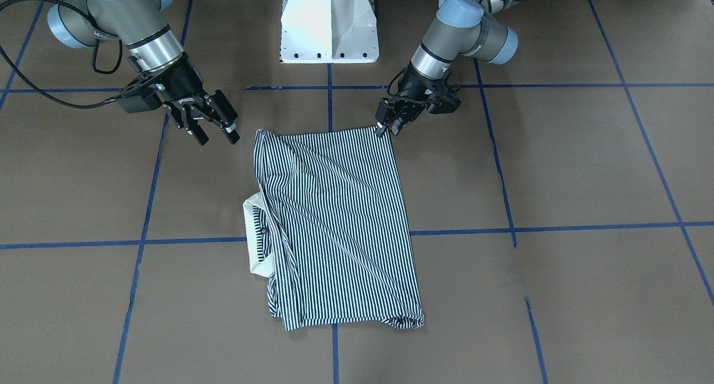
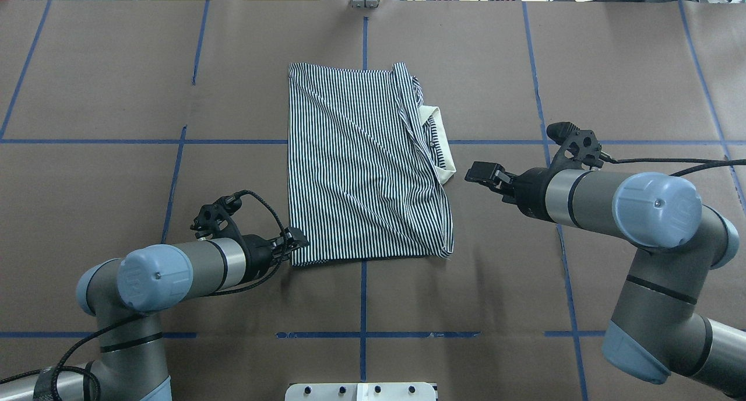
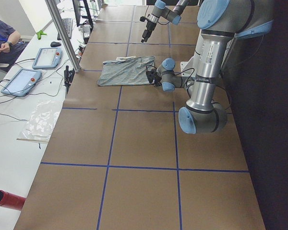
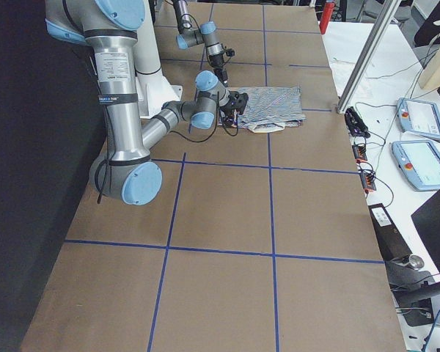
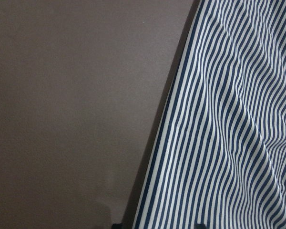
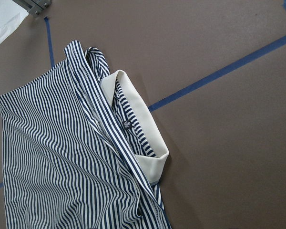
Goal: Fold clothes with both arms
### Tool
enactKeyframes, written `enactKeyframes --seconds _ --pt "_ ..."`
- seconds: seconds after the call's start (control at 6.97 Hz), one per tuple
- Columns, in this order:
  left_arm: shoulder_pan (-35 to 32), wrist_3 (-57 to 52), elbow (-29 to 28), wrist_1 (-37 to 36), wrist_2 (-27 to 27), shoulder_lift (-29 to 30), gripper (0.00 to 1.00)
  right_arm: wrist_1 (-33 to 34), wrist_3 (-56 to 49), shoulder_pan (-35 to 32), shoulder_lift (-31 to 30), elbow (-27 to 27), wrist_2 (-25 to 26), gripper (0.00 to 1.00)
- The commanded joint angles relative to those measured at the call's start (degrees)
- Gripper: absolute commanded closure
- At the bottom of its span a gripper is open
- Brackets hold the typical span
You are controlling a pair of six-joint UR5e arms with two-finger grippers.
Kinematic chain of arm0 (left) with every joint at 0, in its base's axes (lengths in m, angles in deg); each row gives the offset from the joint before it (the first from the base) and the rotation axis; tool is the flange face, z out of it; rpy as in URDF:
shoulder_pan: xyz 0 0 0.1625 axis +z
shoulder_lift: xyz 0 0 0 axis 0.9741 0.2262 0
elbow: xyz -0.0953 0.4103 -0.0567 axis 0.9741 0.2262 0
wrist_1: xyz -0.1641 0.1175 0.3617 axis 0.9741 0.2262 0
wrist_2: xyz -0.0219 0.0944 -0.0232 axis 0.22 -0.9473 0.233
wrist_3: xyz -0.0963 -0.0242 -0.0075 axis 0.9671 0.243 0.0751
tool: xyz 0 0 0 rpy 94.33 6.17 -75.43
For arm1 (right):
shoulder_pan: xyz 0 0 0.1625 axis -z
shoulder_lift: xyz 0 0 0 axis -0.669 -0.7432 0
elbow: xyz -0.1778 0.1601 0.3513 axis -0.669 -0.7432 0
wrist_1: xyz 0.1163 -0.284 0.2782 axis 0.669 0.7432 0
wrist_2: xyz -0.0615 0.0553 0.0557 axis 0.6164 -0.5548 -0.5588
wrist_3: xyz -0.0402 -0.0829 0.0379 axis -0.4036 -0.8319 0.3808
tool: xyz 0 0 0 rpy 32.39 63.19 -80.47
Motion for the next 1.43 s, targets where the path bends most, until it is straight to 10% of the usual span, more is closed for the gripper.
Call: enactKeyframes --seconds 0.0,0.57,1.0,1.29 --pt "0.39 0.0 -0.26 0.0 -0.01 0.38 0.41 -0.11 0.03 0.3 0.0 0.04 0.04 0.06" --pt "1.01 0.18 -0.35 0.0 -0.1 0.82 0.42 -0.2 0.03 0.66 0.0 -0.13 1.01 0.06" --pt "1.01 0.01 -0.27 0.0 -0.36 0.64 1.0 -0.2 0.03 1.01 0.0 -0.13 1.1 0.05" --pt "1.01 -0.08 -0.09 0.0 -0.36 0.82 1.0 0.07 0.29 3.01 0.61 -0.65 3.72 0.07"
